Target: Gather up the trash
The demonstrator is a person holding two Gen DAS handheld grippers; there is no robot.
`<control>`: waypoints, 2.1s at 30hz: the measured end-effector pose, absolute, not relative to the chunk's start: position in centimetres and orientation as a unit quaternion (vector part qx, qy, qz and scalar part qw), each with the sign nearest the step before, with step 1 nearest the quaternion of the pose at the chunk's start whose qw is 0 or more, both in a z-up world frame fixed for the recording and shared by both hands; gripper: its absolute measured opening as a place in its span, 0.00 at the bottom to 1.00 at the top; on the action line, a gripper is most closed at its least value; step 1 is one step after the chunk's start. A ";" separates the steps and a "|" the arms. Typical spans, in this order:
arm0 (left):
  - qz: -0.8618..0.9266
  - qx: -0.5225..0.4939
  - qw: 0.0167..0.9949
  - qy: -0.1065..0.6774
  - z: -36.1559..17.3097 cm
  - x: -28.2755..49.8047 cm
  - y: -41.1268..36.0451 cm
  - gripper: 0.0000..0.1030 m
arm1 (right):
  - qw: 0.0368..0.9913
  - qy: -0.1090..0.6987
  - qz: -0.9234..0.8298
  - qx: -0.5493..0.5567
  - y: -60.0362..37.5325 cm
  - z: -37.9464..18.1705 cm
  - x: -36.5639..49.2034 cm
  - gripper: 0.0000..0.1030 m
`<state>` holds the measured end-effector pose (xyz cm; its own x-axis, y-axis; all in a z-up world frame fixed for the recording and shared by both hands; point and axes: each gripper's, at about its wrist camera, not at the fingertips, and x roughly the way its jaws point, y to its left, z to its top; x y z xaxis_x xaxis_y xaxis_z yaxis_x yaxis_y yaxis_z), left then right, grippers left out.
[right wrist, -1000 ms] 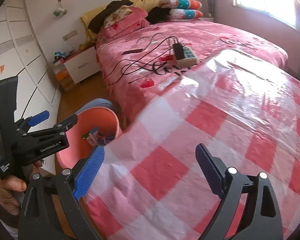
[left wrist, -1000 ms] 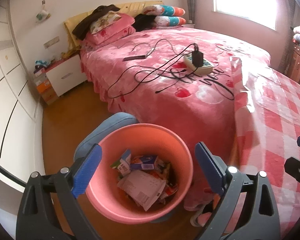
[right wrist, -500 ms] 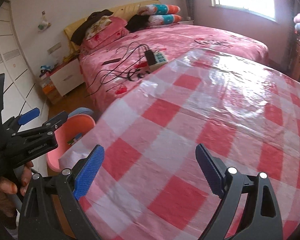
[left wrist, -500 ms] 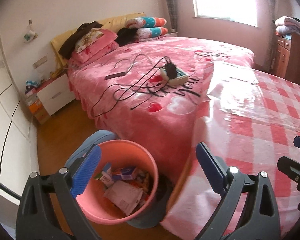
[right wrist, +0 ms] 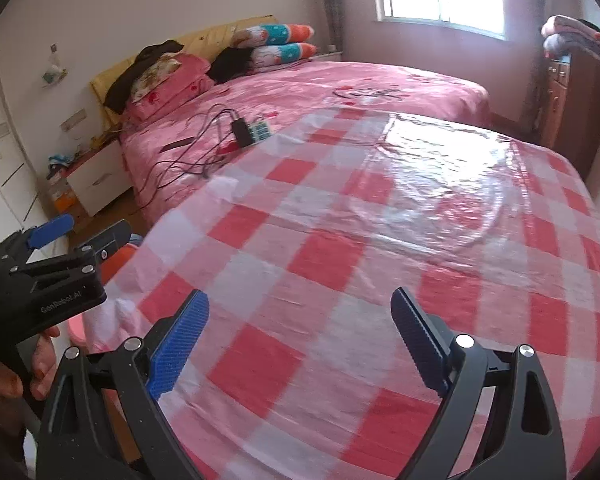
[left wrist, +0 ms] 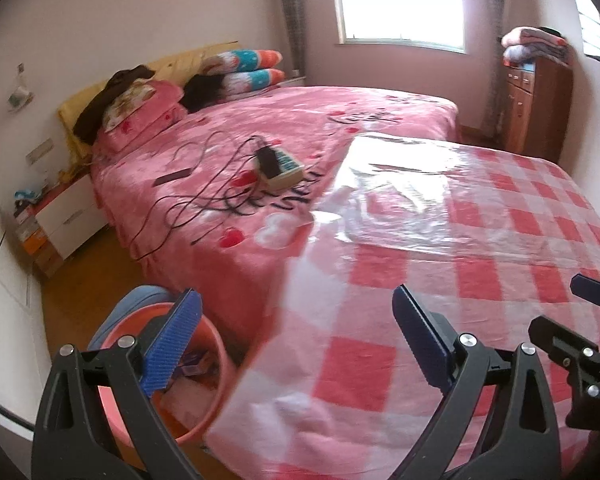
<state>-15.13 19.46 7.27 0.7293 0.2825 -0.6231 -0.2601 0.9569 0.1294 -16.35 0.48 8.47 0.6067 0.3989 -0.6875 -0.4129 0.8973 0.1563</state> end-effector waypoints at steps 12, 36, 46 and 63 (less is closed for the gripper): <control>0.090 0.035 0.939 0.330 7.6 -13.8 13.8 0.94 | 0.912 0.372 0.173 0.010 -4.6 8.6 -17.1 0.89; 0.025 0.051 0.950 0.307 8.7 -13.5 7.9 0.94 | 0.937 0.341 0.074 0.028 -11.1 10.1 -18.6 0.89; 0.019 0.058 0.956 0.288 9.7 -14.0 6.9 0.94 | 0.943 0.326 0.049 0.031 -12.4 11.5 -19.2 0.89; 0.012 0.053 0.960 0.276 10.3 -14.5 6.2 0.94 | 0.953 0.302 0.026 0.020 -12.9 13.2 -20.1 0.91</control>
<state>-14.55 6.24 10.28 0.8469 0.0530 -0.5291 0.0055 0.9941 0.1085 -20.07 -12.90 13.20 0.8166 0.0626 -0.5738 -0.0380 0.9978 0.0547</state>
